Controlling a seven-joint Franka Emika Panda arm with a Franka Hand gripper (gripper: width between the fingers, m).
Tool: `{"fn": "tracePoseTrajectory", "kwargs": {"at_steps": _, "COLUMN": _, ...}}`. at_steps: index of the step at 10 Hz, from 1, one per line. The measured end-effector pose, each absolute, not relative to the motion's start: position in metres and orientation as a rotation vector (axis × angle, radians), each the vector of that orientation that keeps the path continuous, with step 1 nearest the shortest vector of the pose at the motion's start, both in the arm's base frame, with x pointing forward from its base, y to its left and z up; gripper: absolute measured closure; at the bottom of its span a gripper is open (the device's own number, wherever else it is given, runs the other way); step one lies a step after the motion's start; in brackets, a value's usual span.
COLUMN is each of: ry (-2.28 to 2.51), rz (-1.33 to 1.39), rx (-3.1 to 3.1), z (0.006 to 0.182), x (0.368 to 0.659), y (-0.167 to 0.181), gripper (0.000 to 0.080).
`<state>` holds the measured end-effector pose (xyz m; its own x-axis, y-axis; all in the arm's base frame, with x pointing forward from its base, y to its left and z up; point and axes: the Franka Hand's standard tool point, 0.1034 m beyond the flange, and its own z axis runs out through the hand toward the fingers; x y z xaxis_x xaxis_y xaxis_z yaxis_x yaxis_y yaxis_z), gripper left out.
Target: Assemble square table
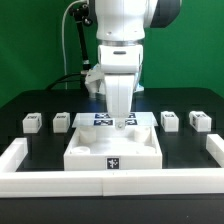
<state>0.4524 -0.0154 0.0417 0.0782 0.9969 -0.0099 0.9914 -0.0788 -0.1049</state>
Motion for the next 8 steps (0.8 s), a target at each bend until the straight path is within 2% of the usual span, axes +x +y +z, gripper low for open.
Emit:
{"fn": "tracePoseTrajectory", "kwargs": {"at_steps": 4, "ry": -2.075, "rz": 0.106, "rx": -2.255, "z": 0.021, "x": 0.447, "y": -0.014, "gripper": 0.015}}
{"fn": "tracePoseTrajectory", "kwargs": {"at_steps": 7, "ry": -2.064, "rz": 0.113, "rx": -2.256, "z": 0.016, "x": 0.448, "y": -0.014, "gripper": 0.0173}}
{"fn": "tracePoseTrajectory", "kwargs": {"at_steps": 8, "ry": -2.064, "rz": 0.113, "rx": -2.258, "z": 0.017, "x": 0.448, "y": -0.014, "gripper": 0.0342}}
